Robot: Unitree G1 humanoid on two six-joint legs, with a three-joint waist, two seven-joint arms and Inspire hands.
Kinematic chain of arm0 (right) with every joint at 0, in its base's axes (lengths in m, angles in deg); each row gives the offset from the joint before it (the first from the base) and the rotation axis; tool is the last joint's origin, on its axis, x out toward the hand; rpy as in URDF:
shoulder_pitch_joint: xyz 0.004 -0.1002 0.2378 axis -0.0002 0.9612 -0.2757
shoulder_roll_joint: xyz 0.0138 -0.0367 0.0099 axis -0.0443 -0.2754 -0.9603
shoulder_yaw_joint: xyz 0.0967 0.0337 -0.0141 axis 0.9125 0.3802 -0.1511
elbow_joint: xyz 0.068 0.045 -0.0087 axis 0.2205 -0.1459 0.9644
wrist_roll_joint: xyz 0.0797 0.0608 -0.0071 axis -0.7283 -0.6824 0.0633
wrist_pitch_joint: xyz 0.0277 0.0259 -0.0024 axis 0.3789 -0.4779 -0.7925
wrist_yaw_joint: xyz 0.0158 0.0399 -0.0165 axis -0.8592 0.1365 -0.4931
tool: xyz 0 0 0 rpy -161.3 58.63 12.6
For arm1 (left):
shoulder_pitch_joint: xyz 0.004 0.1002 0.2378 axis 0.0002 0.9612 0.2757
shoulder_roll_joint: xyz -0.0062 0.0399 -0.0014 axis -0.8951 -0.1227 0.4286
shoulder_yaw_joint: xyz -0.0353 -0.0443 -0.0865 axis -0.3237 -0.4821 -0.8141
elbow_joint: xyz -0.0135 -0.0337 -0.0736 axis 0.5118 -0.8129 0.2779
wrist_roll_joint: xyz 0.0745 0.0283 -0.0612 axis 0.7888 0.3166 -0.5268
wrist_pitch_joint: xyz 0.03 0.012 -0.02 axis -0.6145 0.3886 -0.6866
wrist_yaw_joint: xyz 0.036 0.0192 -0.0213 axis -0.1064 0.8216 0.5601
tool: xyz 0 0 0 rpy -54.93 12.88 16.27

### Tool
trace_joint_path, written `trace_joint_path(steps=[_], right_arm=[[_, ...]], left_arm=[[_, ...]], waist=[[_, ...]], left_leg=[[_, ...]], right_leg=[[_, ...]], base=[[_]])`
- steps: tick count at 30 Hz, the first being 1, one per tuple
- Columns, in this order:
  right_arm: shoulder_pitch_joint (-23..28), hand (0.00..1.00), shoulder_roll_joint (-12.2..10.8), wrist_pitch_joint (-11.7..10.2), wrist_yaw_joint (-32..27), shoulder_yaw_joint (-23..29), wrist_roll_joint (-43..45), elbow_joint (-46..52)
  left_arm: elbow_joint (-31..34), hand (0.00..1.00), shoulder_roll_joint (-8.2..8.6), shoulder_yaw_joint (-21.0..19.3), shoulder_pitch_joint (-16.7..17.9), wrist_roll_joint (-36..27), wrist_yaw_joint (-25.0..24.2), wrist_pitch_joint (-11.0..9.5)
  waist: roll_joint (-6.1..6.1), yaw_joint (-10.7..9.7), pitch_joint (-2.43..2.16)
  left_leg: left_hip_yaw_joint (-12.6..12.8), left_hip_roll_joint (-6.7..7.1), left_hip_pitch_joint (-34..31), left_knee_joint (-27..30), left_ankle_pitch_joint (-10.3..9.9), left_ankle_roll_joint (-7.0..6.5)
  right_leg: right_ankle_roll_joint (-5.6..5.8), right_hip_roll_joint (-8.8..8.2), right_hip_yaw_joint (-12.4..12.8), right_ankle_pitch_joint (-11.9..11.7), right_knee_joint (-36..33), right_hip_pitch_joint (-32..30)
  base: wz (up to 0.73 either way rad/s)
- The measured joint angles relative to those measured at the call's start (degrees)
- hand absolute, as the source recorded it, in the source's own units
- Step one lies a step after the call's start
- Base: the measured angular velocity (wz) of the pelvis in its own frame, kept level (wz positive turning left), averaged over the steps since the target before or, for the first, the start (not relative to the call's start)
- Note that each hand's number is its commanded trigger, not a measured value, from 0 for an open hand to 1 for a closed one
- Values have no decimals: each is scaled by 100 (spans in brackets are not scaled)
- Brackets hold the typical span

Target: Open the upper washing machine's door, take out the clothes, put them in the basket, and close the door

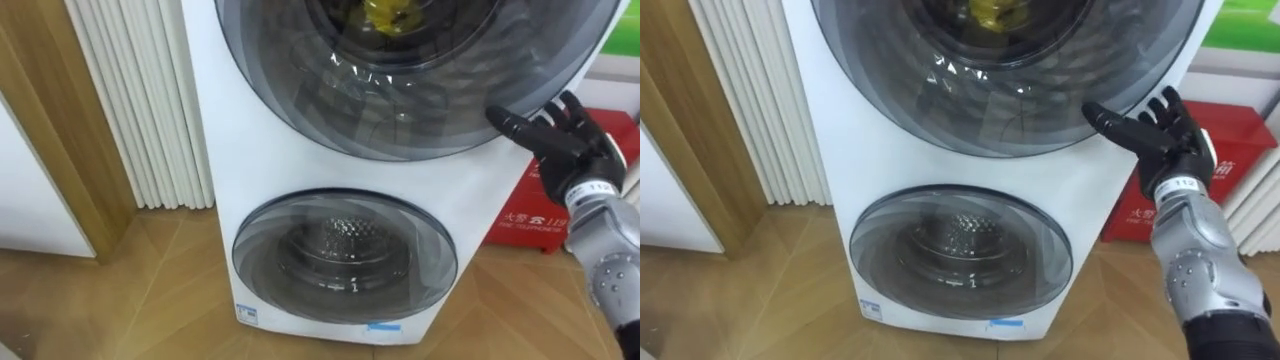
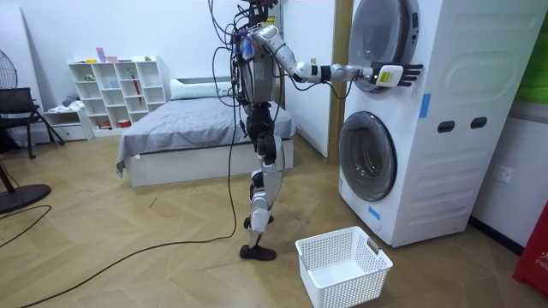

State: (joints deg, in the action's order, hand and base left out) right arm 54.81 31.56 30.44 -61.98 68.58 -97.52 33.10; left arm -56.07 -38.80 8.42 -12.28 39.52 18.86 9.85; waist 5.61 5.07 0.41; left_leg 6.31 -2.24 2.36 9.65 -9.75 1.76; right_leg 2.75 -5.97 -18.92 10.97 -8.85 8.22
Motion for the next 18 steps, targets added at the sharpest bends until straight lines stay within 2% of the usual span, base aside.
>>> trace_joint_path(steps=[7, 18], right_arm=[[-132, 0, 130, 1, 1, -190, -3, 2], [-224, 0, 172, 360, -164, -190, 105, 271]], left_arm=[[10, 0, -6, 1, -31, 1, -16, 0], [95, 0, -8, -20, -20, 312, -28, 90]], waist=[[7, -34, 3], [19, -139, -5]], left_leg=[[-13, 1, -175, 73, 0, 0], [-10, 3, -208, 86, 1, -1]], right_leg=[[0, -3, -10, 0, 0, -114], [0, -2, -18, 0, -3, -140]], base=[[-1], [0]])
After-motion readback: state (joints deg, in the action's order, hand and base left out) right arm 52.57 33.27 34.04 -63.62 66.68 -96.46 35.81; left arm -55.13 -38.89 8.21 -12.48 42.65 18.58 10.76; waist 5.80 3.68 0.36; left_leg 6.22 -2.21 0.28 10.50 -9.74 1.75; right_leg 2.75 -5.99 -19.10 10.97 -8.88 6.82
